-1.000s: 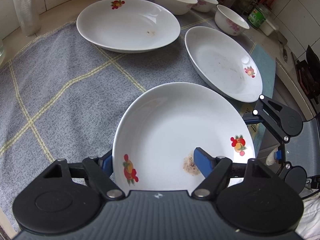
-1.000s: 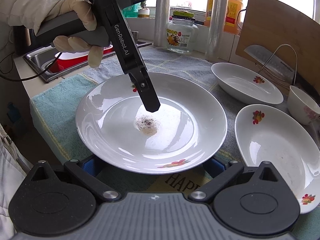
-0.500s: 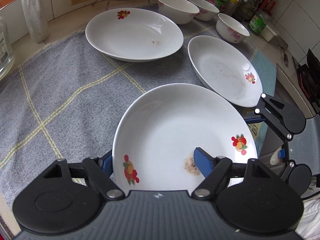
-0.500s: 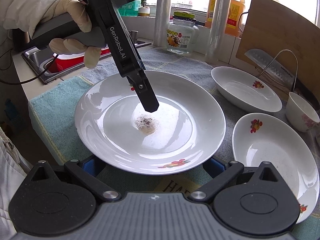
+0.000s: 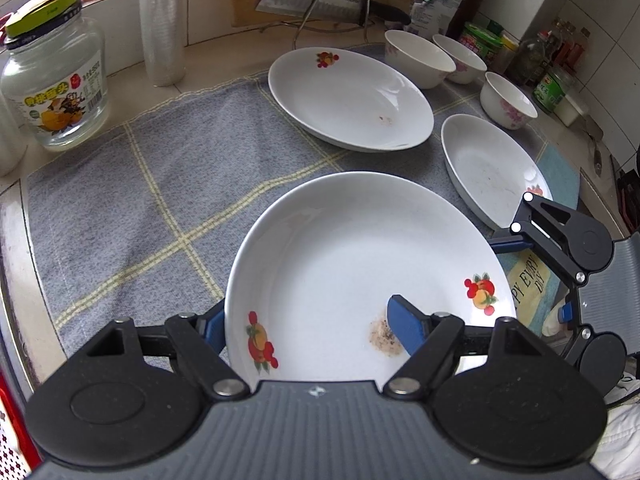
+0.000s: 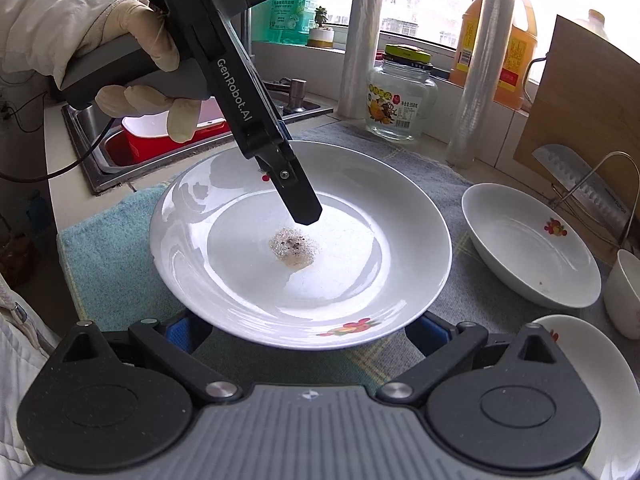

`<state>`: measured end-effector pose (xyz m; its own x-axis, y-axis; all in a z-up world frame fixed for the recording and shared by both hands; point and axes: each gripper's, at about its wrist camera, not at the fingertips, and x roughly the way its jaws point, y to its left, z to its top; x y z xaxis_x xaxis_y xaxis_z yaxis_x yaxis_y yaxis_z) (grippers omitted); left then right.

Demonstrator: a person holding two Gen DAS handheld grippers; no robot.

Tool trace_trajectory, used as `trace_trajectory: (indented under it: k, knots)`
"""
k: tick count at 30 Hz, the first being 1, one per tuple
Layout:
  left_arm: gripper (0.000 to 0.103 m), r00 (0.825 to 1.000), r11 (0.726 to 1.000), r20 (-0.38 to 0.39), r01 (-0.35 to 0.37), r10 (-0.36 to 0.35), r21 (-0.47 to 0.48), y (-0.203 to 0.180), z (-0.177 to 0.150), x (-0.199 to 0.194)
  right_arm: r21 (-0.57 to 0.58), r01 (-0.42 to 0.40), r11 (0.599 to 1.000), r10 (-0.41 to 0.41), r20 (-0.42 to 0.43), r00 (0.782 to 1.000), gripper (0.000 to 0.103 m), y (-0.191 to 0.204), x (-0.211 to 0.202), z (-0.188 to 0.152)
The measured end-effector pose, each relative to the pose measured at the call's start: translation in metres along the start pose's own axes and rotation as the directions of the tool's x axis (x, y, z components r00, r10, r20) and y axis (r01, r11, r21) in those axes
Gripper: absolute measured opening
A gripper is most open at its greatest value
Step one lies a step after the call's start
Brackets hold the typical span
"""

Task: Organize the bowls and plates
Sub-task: 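Carry the residue plate with the left gripper toward the sink side of the towel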

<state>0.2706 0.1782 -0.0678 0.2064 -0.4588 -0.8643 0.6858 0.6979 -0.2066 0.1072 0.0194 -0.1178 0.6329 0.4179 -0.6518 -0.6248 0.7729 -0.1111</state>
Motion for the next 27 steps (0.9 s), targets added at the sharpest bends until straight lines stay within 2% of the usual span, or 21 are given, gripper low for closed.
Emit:
trace_trajectory:
  k: [13,27]
  knots:
    - [0.078,0.999,0.999,0.032,-0.029,0.031,-0.044,0.053,-0.004,-0.008,-0.034,-0.033,0.999,0.033,0.004,0.999,0.103,0.001,0.047,0.035]
    - [0.078,0.998,0.998,0.041,-0.035,0.037,-0.057,0.089,0.0,0.008,-0.006,-0.017,1.0,0.017,-0.035,0.999,0.103,0.002,0.084,0.049]
